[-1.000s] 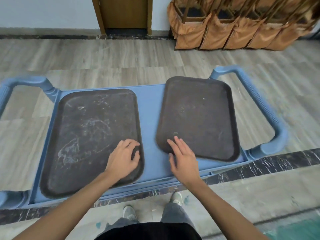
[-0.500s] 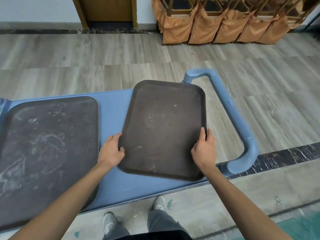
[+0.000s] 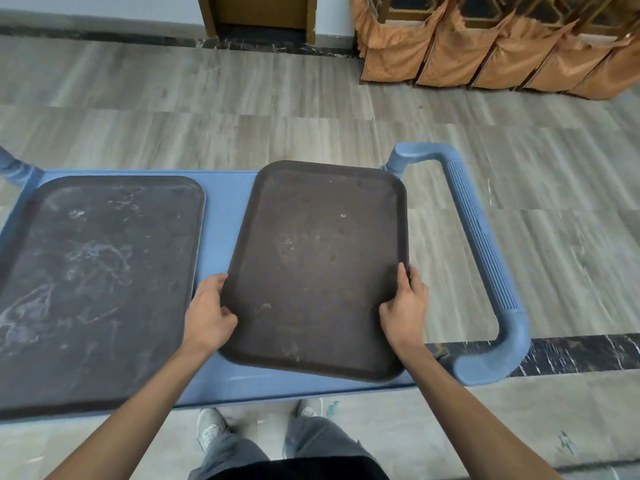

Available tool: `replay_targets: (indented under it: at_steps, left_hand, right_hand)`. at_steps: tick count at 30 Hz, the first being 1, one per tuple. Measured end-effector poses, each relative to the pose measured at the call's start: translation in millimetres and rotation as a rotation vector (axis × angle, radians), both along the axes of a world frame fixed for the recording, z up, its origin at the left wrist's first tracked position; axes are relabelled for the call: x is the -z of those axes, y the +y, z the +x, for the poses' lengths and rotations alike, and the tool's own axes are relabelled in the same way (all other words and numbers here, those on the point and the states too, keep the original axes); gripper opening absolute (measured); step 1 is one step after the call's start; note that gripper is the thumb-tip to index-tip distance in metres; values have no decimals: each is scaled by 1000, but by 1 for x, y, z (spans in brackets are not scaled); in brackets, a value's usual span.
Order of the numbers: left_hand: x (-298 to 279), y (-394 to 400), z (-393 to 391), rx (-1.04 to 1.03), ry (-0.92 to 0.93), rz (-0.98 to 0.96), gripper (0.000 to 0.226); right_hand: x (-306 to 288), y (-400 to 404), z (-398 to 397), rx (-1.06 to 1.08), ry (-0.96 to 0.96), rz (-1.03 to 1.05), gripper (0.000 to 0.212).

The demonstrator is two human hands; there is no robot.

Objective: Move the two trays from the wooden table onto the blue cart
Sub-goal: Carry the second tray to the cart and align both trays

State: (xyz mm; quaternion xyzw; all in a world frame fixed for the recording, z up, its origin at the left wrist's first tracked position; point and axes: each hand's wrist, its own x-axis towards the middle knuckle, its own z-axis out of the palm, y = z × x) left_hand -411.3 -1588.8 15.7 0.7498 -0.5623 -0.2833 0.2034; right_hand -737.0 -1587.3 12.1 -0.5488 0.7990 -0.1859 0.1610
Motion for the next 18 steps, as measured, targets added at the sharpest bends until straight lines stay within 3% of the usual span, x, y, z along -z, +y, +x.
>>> replay_targets:
  at_steps: [7, 13, 18]
  left_hand:
    - [-2, 30, 12, -50, -120, -10, 65]
    - [-3, 46, 8, 7, -214, 86, 47]
    - [-9, 60, -9, 181, -374, 177, 52]
  right_hand:
    - [13, 2, 16, -88, -13, 29, 75]
    - [22, 1, 19, -107, -16, 42, 69]
    - [17, 13, 24, -234, 196, 25, 50]
